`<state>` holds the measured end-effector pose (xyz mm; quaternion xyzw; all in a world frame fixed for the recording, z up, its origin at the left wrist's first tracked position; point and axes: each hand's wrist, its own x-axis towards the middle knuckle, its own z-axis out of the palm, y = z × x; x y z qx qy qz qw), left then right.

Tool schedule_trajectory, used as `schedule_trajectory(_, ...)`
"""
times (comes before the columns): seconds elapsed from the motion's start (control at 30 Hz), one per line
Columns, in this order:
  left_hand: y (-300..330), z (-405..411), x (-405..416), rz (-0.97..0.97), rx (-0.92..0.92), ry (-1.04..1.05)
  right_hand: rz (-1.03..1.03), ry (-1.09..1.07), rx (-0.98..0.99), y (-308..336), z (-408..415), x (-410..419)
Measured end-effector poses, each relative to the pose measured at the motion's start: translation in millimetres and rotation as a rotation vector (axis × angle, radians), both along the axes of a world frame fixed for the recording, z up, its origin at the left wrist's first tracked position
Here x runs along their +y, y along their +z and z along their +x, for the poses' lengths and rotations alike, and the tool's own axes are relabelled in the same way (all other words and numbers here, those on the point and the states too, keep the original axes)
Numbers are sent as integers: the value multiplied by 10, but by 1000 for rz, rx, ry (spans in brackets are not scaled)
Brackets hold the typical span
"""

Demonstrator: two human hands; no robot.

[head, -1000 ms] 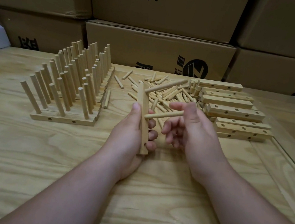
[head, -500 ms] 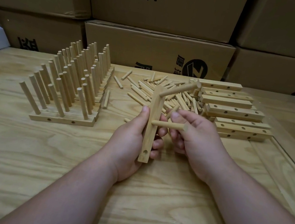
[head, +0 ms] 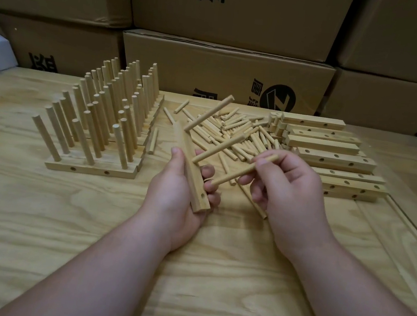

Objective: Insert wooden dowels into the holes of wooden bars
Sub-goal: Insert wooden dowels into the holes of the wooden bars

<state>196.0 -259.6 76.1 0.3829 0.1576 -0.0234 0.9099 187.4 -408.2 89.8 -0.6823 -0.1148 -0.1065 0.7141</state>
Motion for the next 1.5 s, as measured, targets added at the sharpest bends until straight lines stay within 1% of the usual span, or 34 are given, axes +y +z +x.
schedule_trajectory(0.23,4,6,16,-16,7,-28,-88,46,-63,-26,-32,59)
schedule_trajectory(0.37,-13,21,22,-10,5,-49,-98,89,-71,-17,-50,56)
schedule_trajectory(0.5,-29,28,18,16,1,-58,-112,87,-79,18,-73,65)
schedule_trajectory(0.7,-52,45,24,45,16,-45,-218,87,-140,26,-94,60)
schedule_trajectory(0.8,-55,44,24,48,15,-38,-217,154,-172,39,-113,53)
schedule_trajectory(1.0,-61,46,32,70,43,3,-285,249,-218,90,-136,50)
schedule_trajectory(1.23,-15,19,24,97,90,62,-312,231,-207,82,-154,93)
schedule_trajectory(1.33,18,-3,13,104,104,80,-396,185,-250,76,-178,155)
schedule_trajectory(1.37,23,-5,9,100,103,82,-391,173,-248,68,-178,163)
schedule_trajectory(1.43,26,-9,-1,103,94,80,-285,187,-181,63,-176,157)
schedule_trajectory(1.5,36,-17,-8,116,95,88,-240,191,-146,65,-185,165)
